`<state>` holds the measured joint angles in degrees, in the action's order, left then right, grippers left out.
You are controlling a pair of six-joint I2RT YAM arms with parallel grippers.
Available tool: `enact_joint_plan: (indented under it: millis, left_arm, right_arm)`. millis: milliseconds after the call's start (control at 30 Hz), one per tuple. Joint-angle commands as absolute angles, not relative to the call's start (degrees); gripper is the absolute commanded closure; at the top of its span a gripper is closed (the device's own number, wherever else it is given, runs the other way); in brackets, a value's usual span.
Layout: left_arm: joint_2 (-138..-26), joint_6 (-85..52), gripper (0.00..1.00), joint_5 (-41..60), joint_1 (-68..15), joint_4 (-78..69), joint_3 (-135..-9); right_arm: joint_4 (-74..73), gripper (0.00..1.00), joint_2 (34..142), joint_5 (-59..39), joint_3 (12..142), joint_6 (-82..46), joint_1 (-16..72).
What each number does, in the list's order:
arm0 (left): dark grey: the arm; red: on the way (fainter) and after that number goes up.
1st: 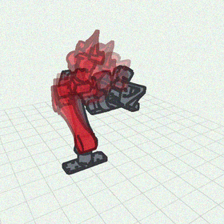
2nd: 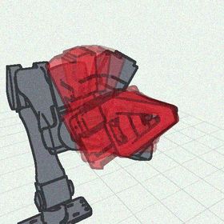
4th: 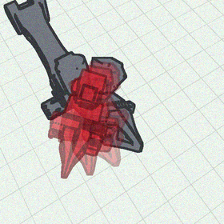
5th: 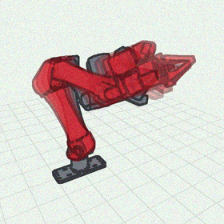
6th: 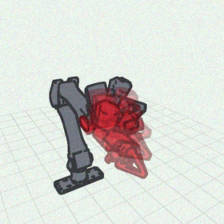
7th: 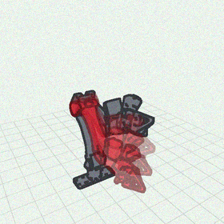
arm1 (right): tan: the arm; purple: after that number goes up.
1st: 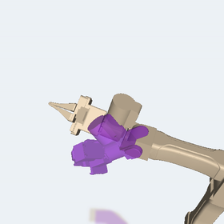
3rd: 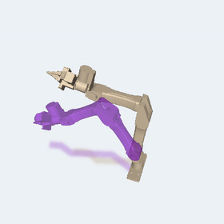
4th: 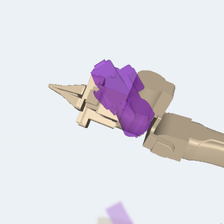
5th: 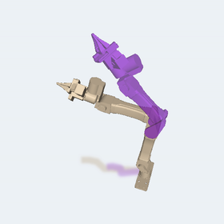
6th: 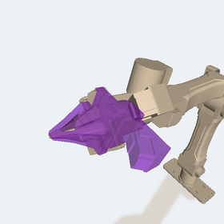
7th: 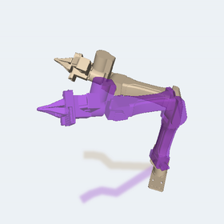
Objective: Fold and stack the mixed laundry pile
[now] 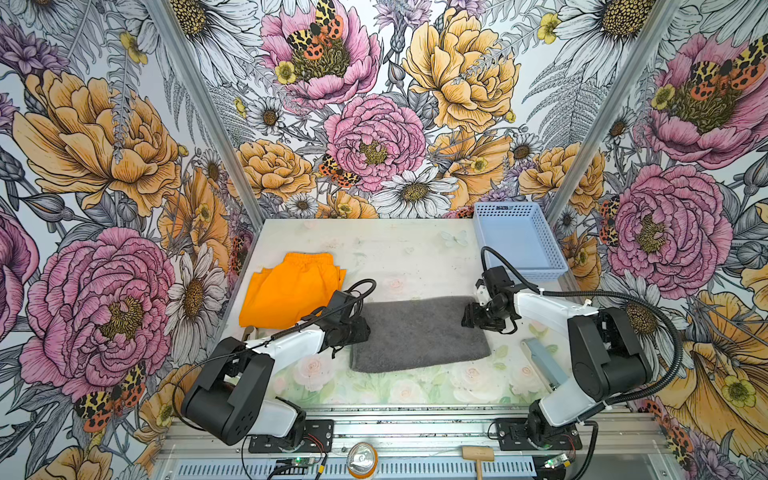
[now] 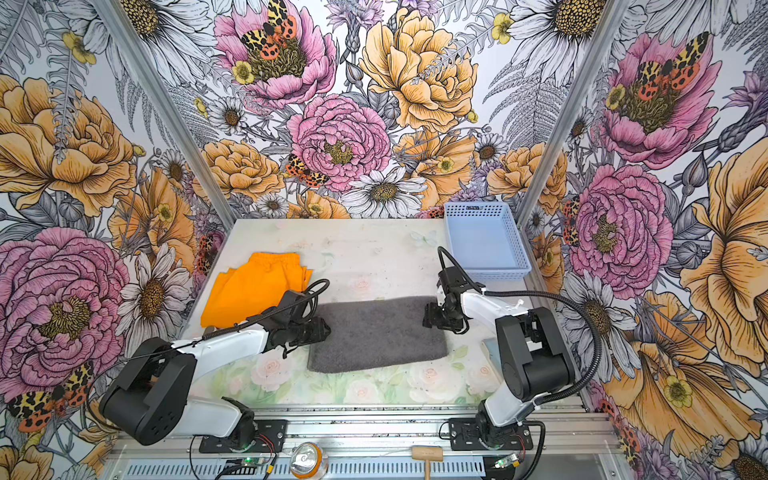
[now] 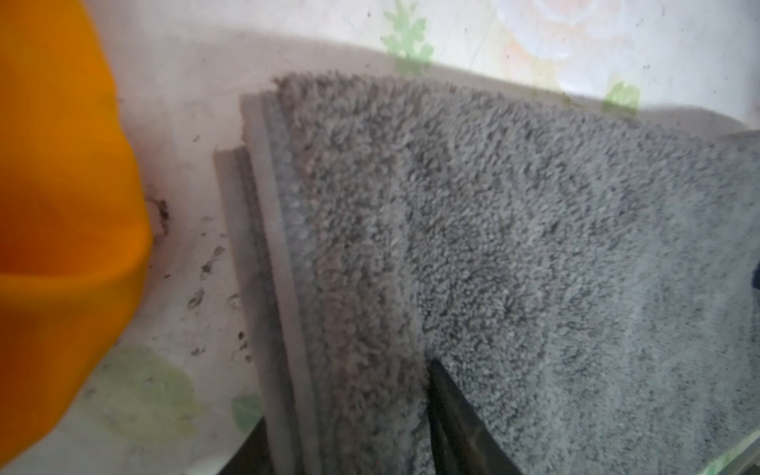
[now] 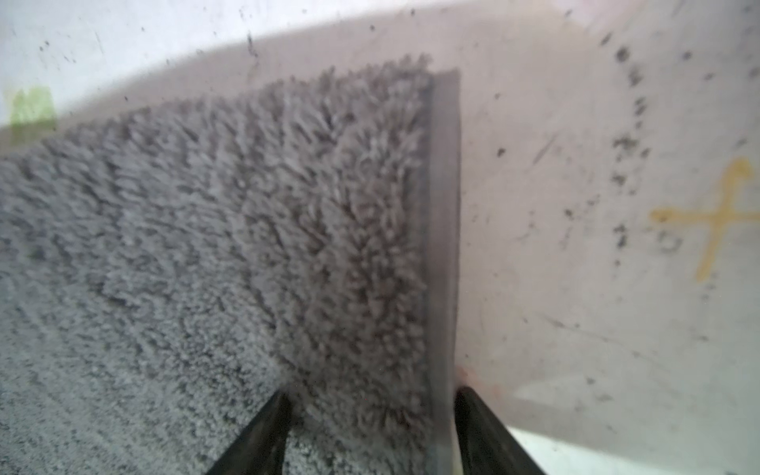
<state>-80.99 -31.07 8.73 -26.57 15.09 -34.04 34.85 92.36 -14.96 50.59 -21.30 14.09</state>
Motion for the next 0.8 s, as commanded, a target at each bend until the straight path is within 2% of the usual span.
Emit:
enact_joint_plan:
  millis: [0, 100, 267, 367, 767]
  left_arm:
    - [-85.13, -30.58, 0.57, 12.05, -27.83, 16.58, -33.28]
    - [-87.76, -30.33, 0.67, 12.48, -28.63, 16.3, -34.42]
    - [-87.63, -30.33, 0.91, 12.41, -28.59, 16.9, -35.02]
    - [-85.24, -29.83, 1.0, 11.96, -28.05, 18.93, -35.88]
    - [-76.15, -22.6, 1.0, 12.5, -22.94, 30.96, -49.18]
  right_arm:
    - [35.92, 0.43, 95.87, -14.71, 50.87, -21.51, 15.99]
    - [36.12, 0.6, 98.1, -15.74, 51.66, -22.63, 16.96]
    - [35.27, 0.88, 99.09, -16.08, 51.63, -23.66, 17.32]
    - [35.0, 1.0, 97.76, -16.2, 52.03, -23.51, 17.27]
    - [33.05, 1.0, 91.46, -24.24, 56.71, -27.08, 17.61]
